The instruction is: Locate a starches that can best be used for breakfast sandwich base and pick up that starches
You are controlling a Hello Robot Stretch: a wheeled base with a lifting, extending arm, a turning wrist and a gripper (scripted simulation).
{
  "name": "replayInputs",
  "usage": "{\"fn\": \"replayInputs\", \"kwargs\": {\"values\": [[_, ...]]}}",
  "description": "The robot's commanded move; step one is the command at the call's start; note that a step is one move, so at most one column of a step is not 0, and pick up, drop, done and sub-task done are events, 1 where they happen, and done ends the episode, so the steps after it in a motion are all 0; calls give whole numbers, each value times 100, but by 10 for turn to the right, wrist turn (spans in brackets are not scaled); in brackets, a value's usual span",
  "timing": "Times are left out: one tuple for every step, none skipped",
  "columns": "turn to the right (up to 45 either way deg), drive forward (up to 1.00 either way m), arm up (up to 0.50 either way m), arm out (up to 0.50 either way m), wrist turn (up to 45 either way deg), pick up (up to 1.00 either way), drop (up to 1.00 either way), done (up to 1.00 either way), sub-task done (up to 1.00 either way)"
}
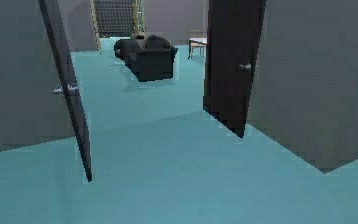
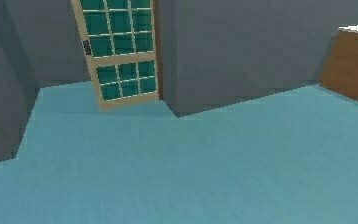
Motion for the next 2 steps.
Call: {"fn": "replayInputs", "kwargs": {"values": [[-450,0,0,0,0,0,0,0,0],[-180,0,0,0,0,0,0,0,0]]}}
